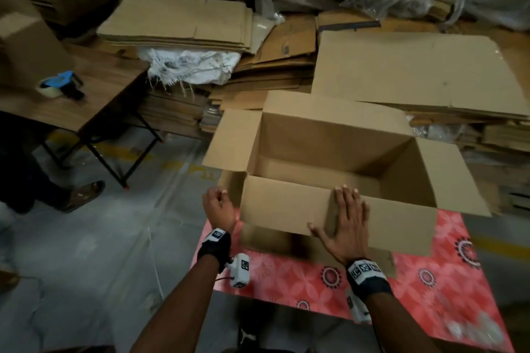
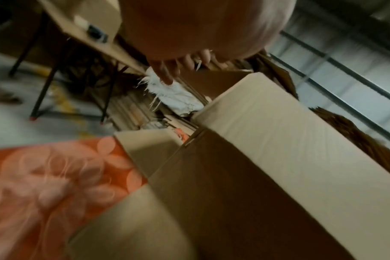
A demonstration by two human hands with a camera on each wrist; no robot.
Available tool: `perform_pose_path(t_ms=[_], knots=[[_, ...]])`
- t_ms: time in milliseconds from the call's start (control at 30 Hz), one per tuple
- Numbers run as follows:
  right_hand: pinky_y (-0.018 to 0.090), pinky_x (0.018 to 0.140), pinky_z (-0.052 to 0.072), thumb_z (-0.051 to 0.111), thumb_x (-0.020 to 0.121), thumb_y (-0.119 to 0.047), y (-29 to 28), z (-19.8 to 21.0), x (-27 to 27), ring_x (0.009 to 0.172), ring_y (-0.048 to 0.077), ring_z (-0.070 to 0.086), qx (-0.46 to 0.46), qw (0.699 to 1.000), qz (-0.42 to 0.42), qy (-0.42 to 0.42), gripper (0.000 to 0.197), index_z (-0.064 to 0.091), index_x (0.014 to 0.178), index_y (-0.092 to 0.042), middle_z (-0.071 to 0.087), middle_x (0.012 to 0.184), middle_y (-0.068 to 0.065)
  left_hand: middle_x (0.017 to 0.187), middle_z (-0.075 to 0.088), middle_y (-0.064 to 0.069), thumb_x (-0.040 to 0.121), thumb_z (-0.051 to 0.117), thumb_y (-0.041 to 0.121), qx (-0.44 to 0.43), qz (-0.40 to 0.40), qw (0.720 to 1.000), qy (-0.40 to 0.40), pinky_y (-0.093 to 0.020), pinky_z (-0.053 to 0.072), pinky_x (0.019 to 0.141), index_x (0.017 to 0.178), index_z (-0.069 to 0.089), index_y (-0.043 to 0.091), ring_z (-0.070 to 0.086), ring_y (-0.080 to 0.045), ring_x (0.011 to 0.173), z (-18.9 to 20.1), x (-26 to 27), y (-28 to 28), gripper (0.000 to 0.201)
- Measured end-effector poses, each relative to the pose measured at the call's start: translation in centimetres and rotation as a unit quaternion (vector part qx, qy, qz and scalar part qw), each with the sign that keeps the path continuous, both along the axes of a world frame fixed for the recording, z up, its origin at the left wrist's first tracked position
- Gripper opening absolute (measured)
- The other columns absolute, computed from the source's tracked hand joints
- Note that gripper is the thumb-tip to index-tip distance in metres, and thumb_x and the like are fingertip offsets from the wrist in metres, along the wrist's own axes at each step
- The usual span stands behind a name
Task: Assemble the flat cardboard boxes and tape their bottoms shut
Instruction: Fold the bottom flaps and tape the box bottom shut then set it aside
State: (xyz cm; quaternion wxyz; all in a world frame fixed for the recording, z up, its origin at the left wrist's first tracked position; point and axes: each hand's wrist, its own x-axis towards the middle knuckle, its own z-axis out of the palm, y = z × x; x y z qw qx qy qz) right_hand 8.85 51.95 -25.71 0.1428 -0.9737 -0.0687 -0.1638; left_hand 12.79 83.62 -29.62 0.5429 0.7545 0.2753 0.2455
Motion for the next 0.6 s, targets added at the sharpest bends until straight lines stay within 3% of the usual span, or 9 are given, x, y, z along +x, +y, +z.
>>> perform_pose_path(t_ms=[33,100,167,267,300,367,433,533,600], knots=[[0.055,0.126,0.005,0.066,0.075,-0.071,-0.6,-0.3,-0.8,0.157,0.032,0.015,-0.013,1.0,-0.003,-0.007,0.111,0.028,0.16,-0.011,0.025,0.167,0.012,0.094,0.065,-0.017,0.094,0.058,0.002,-0.044,-0.028,0.999,0.01,-0.044,0.047,0.086,0.09,0.064,0.004,0.06,-0.035,0.092,-0.6,-0.6,0.0,0.007],[0.06,0.124,0.01,0.073,0.069,-0.061,-1.6,-0.8,-2.0,0.155,0.035,0.02,-0.049,0.999,0.004,-0.017,0.112,0.03,0.16,-0.011,0.028,0.166,0.013,0.088,0.069,-0.01,0.09,0.059,-0.007,-0.077,-0.123,0.988,0.05,-0.045,0.052,0.08,0.086,0.066,0.014,0.063,-0.03,0.086,-2.1,-1.5,0.0,0.023],[0.063,0.123,0.012,0.075,0.063,-0.048,-2.3,-1.0,-2.5,0.154,0.034,0.022,-0.082,0.997,0.005,-0.012,0.112,0.031,0.16,-0.013,0.03,0.164,0.013,0.088,0.072,-0.006,0.085,0.056,0.002,-0.079,-0.218,0.97,0.076,-0.05,0.055,0.08,0.09,0.069,0.018,0.064,-0.024,0.083,-3.1,-2.1,0.0,0.021],[0.065,0.12,0.019,0.074,0.052,-0.017,-2.7,-0.2,-2.8,0.151,0.034,0.029,-0.1,0.994,-0.033,-0.014,0.113,0.035,0.157,-0.01,0.035,0.159,0.014,0.095,0.076,-0.002,0.089,0.067,-0.003,-0.136,-0.247,0.956,0.074,-0.046,0.058,0.085,0.097,0.073,0.018,0.067,-0.022,0.089,-2.7,-2.3,-0.1,0.023],[0.066,0.118,0.021,0.07,0.052,-0.014,-2.9,0.2,-3.0,0.148,0.035,0.032,-0.086,0.995,-0.045,-0.028,0.107,0.039,0.154,-0.009,0.04,0.155,0.016,0.097,0.076,-0.002,0.088,0.069,-0.007,-0.158,-0.245,0.954,0.074,-0.041,0.059,0.083,0.099,0.074,0.016,0.068,-0.022,0.091,-1.9,-2.5,-0.2,0.026],[0.067,0.118,0.021,0.064,0.061,-0.022,-3.7,1.3,-3.5,0.144,0.039,0.038,-0.049,0.993,-0.067,-0.079,0.09,0.047,0.147,-0.008,0.051,0.145,0.018,0.1,0.076,-0.009,0.088,0.068,-0.011,-0.193,-0.263,0.943,0.062,-0.029,0.06,0.074,0.105,0.072,0.005,0.066,-0.024,0.09,-0.4,-2.7,-0.4,0.024],[0.065,0.119,0.019,0.063,0.063,-0.034,-4.5,3.0,-3.5,0.142,0.041,0.04,-0.008,0.985,-0.111,-0.132,0.085,0.052,0.144,-0.008,0.054,0.139,0.018,0.102,0.074,-0.017,0.085,0.071,-0.006,-0.209,-0.286,0.934,0.042,-0.025,0.059,0.071,0.11,0.07,-0.004,0.065,-0.025,0.09,0.7,-2.6,-0.8,0.025],[0.061,0.119,0.023,0.07,0.077,-0.054,-5.4,6.3,-1.7,0.144,0.043,0.036,0.076,0.956,-0.208,-0.193,0.089,0.044,0.149,-0.008,0.044,0.147,0.019,0.096,0.073,-0.005,0.086,0.073,0.016,-0.225,-0.262,0.938,-0.005,-0.032,0.054,0.079,0.103,0.072,0.004,0.064,-0.018,0.09,3.0,-1.5,-2.5,0.021],[0.059,0.121,0.023,0.07,0.081,-0.069,-6.0,7.6,0.5,0.148,0.042,0.029,0.111,0.942,-0.238,-0.207,0.099,0.038,0.153,-0.009,0.036,0.154,0.02,0.096,0.07,-0.002,0.094,0.073,0.017,-0.208,-0.203,0.956,-0.049,-0.027,0.05,0.083,0.106,0.068,-0.003,0.063,-0.007,0.087,5.0,0.0,-4.1,0.024]])
